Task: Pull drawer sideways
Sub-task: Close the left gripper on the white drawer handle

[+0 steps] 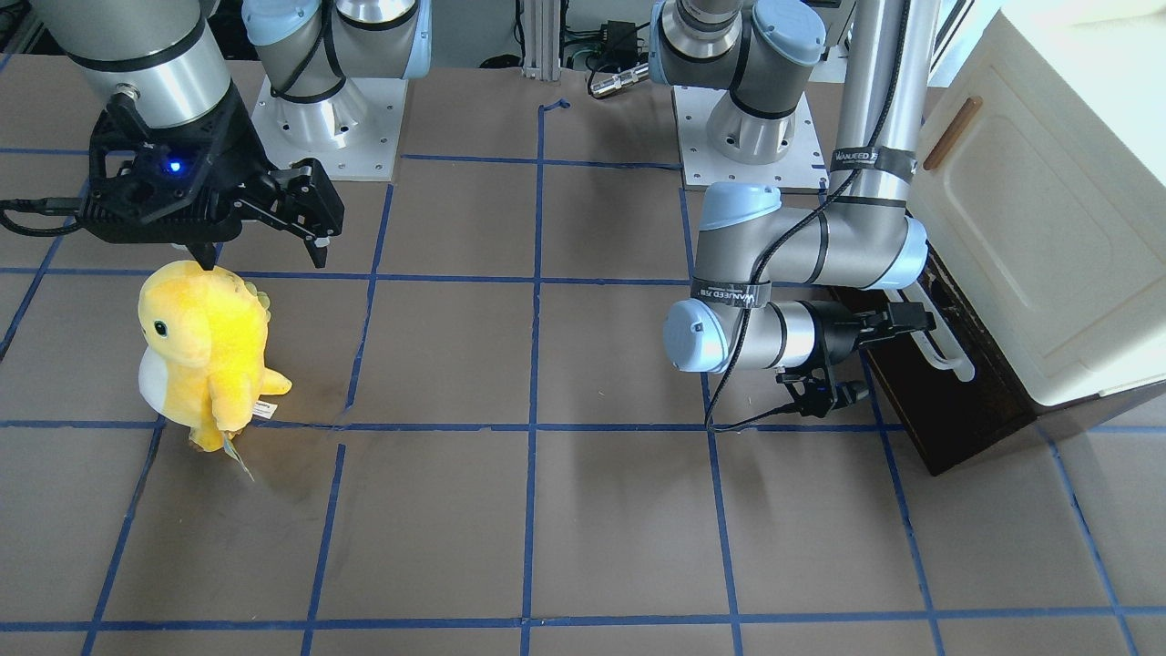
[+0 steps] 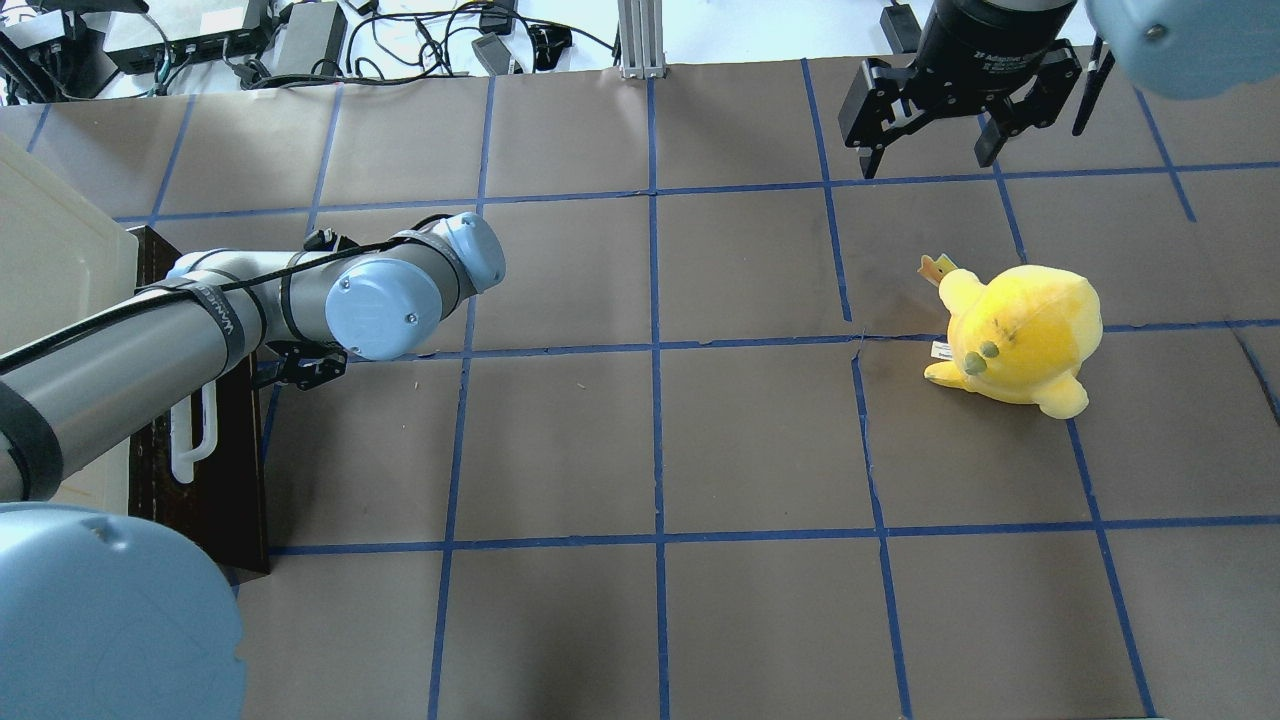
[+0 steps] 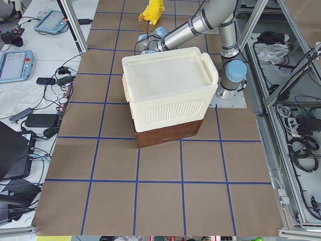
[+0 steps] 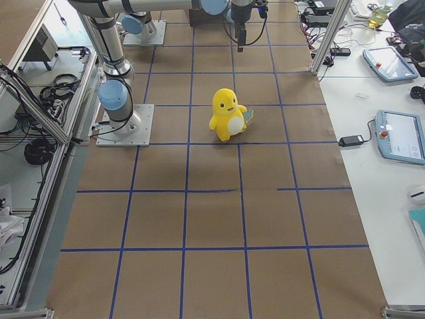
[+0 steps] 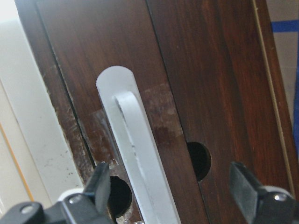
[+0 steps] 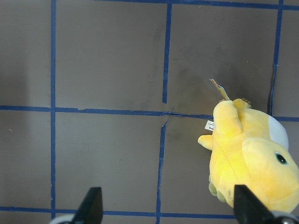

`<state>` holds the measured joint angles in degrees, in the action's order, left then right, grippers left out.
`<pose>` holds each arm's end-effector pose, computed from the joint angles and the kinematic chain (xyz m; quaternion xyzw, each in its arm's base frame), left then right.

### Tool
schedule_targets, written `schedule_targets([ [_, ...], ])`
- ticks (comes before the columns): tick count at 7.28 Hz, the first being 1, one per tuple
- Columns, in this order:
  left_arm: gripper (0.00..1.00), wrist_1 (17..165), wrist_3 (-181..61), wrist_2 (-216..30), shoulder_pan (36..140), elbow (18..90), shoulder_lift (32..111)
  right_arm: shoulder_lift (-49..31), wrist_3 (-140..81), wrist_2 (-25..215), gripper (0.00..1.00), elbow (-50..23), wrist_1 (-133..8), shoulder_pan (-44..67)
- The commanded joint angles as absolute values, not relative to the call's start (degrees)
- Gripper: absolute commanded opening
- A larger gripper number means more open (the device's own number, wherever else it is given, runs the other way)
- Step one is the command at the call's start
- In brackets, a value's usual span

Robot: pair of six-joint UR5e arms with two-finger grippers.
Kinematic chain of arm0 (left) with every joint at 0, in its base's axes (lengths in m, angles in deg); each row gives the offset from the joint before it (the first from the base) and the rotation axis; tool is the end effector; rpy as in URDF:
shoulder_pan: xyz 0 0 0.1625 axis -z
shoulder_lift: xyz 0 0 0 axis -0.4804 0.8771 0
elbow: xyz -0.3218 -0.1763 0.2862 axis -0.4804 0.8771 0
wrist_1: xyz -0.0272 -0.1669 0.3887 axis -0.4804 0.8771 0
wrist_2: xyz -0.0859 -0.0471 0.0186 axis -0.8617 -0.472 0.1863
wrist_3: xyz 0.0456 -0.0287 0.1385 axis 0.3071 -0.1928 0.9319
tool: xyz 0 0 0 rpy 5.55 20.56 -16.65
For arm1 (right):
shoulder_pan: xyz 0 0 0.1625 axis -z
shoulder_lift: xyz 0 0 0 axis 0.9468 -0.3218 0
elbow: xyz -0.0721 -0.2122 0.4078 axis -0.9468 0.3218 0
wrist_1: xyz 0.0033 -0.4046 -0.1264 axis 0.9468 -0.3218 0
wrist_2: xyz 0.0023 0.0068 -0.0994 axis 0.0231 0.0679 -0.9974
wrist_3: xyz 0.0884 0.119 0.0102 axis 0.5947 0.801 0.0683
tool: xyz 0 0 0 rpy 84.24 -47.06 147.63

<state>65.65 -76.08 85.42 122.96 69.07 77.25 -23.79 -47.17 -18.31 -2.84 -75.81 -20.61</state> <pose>-0.0362 -0.5329 0.2073 0.0178 0.8022 0.1354 0.5812 0.1495 -0.5444 0.5007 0.0266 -0.9994 0.0231 0.0045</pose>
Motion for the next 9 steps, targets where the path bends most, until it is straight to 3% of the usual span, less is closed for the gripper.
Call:
schedule_targets([
  [1, 0.86, 66.7, -76.1, 85.4, 122.1, 69.1, 76.7, -23.8, -47.2, -18.3, 1.00, -2.8, -75.8, -20.6],
  [3, 0.79, 67.0, -76.4, 85.4, 122.0, 69.5, 76.7, -23.8, -47.2, -18.3, 1.00, -2.8, -75.8, -20.6],
  [4, 0.70, 66.9, -76.5, 85.4, 122.0, 69.5, 76.7, -23.8, -47.3, -18.3, 1.00, -2.8, -75.8, -20.6],
  [5, 0.53, 66.9, -76.5, 85.4, 121.9, 69.4, 76.7, -23.8, -47.2, -18.3, 1.00, -2.8, -75.8, -20.6],
  [9, 0.51, 66.6, -76.6, 85.3, 122.0, 69.0, 76.5, -23.8, -47.2, -18.3, 1.00, -2.8, -75.8, -20.6],
])
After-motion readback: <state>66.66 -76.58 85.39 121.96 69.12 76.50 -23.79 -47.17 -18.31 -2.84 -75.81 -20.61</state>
